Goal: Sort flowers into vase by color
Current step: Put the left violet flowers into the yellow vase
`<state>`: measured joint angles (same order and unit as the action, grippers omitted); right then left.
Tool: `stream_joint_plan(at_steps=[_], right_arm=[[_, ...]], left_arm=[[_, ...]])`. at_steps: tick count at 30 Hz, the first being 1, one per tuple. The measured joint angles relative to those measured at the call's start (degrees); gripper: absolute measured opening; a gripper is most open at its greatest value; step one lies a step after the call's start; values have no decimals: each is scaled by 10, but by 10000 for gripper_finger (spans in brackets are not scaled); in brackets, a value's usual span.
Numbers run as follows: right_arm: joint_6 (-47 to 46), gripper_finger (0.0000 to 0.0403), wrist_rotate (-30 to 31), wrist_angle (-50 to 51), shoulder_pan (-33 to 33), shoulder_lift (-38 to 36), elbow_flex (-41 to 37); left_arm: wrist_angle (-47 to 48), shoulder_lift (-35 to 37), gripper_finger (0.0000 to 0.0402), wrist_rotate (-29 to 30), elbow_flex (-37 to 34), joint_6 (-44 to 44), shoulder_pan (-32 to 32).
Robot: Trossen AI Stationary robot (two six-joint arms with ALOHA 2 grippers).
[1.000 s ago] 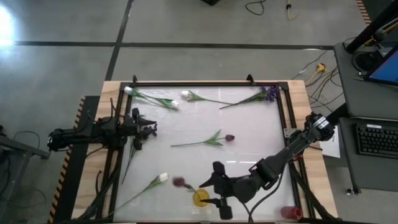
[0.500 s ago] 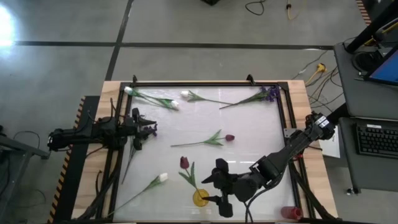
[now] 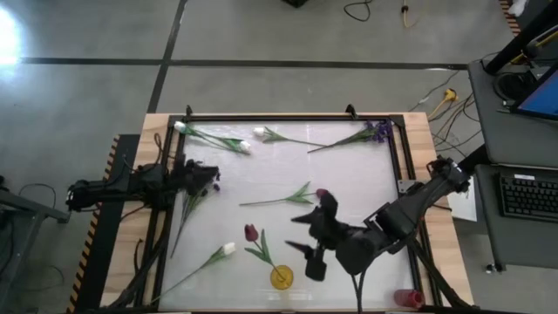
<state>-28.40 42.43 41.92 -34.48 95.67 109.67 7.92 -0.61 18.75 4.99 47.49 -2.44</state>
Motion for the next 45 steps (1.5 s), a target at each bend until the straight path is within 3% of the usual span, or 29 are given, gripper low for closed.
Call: stream_joint_plan(at_steps=[3, 6, 8, 10, 15, 17, 25, 33, 39, 45], right_arm=[[6, 244, 43, 4, 0, 0, 11], [8, 245, 64, 7, 4, 0, 19], [10, 244, 71, 10, 10, 0, 22], [10, 242, 71, 12, 19, 0, 23], [10, 239, 72, 11, 40, 0, 20], [18, 241, 71, 12, 46, 0, 17], [66, 240, 71, 41, 62, 0, 15], [52, 241, 61, 132, 51, -19, 25], [16, 244, 61, 203, 50, -47, 25], [13, 238, 67, 229, 50, -58, 22]], left_arm=[[-27, -12, 152, 29, 0, 61, -1], [-126, -47, 152, -30, 0, 42, 2], [-136, -80, 151, -53, 15, 39, 2], [-71, -120, 146, -56, 56, 37, 2], [250, -250, 119, -29, 192, 36, 2], [334, -304, 108, -28, 242, 40, 2], [462, -480, 102, -67, 365, 81, 2], [555, -607, 182, -125, 337, 188, 2], [549, -665, 249, -165, 323, 212, 2], [537, -738, 254, -163, 308, 204, 1]])
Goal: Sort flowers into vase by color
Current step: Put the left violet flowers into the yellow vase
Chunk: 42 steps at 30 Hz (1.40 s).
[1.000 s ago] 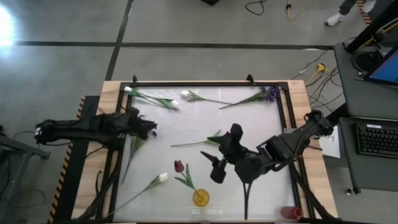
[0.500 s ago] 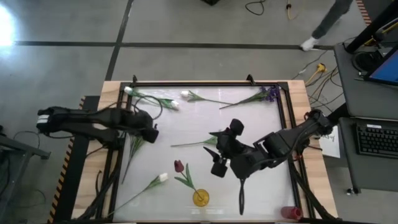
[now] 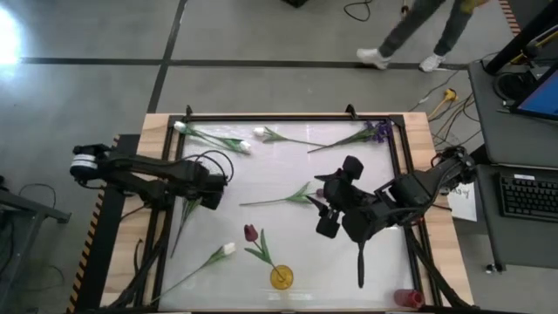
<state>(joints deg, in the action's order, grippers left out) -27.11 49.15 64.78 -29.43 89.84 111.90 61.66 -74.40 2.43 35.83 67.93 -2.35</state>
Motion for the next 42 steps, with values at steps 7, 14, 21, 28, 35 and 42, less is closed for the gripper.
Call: stream_joint_plan(at_steps=[7, 14, 21, 28, 35, 42], right_arm=[[-1, 240, -1, 8, -1, -2, -7], [-52, 235, -16, 39, -6, -2, -17], [-63, 230, -16, 43, -32, -3, -19], [-83, 226, -15, 42, -48, -5, -19], [-91, 226, -11, 38, -48, -5, -19], [-91, 226, -7, 9, -48, -4, -22]], left_arm=[[-8, -101, 229, -3, -1, -38, 0], [-40, -139, 138, -14, 1, -79, 0], [-34, -87, 8, 26, 47, -90, 0], [5, 33, 7, 129, 176, -100, 0], [-57, 95, 1, 221, 308, -210, 2], [-309, 111, 1, 209, 355, -384, 27]])
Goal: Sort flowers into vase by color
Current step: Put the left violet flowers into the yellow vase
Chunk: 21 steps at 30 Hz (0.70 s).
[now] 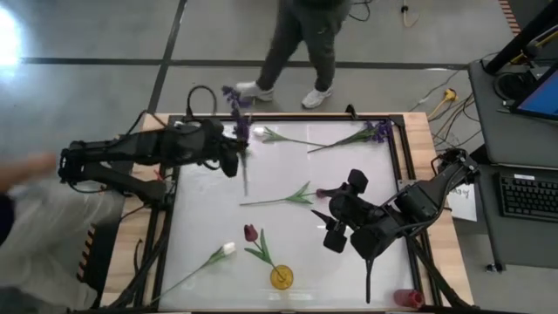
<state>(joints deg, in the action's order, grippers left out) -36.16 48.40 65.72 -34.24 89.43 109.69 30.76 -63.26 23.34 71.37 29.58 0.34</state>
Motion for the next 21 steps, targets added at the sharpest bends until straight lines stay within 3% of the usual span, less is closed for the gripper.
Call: stream_joint_plan(at_steps=[4, 12, 16, 21], right_arm=[[3, 226, 11, -25, 0, 2, -4], [24, 245, 3, -117, -4, 2, -30], [30, 272, -36, -151, -4, 2, -30], [30, 293, -51, -177, -4, 2, -31]], left_arm=[[-190, -17, 1, -50, -10, -91, 21], [-438, -107, 0, -272, -17, -280, 69], [-512, -153, 0, -295, -17, -342, 100], [-501, -198, 0, -295, 20, -329, 111]])
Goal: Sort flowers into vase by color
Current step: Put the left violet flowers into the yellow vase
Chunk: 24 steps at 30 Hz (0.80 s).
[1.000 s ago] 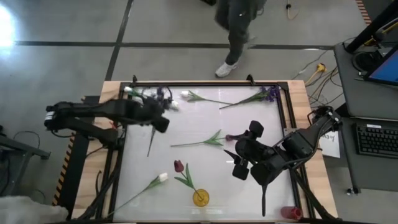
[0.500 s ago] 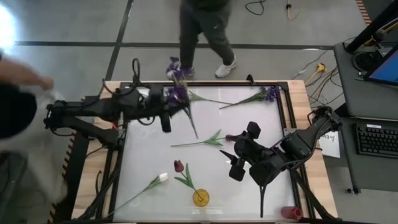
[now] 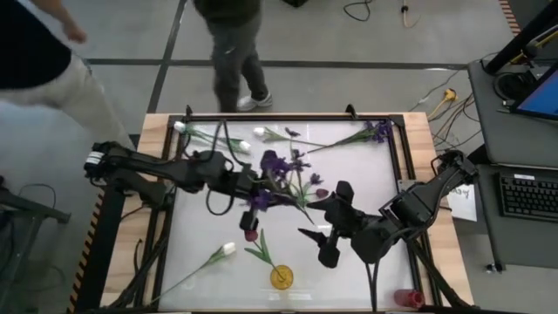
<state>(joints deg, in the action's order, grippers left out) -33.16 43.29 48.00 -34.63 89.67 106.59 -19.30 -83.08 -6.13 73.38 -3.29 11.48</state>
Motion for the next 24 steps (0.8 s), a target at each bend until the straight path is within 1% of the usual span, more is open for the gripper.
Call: stream_joint_plan(at_steps=[3, 6, 10, 13, 16, 20, 24], right_arm=[[9, 285, 2, -4, 0, 1, -3], [10, 263, 18, -3, 1, 5, -7], [12, 230, 47, -1, 1, 13, -7], [21, 209, 53, -4, 0, 13, -5], [29, 191, 57, -3, 0, 11, -4], [47, 172, 58, -2, -1, 11, 5], [75, 154, 61, -14, -1, 10, 11]], left_arm=[[13, -27, 0, 0, 36, 18, 3], [47, -53, 0, -3, 75, 15, 7], [140, -83, 4, -8, 138, -9, 13], [198, -97, 6, -8, 185, -38, 25], [237, -108, 6, -4, 226, -75, 40], [262, -118, 6, 7, 260, -84, 46], [269, -123, 6, 10, 271, -72, 46]])
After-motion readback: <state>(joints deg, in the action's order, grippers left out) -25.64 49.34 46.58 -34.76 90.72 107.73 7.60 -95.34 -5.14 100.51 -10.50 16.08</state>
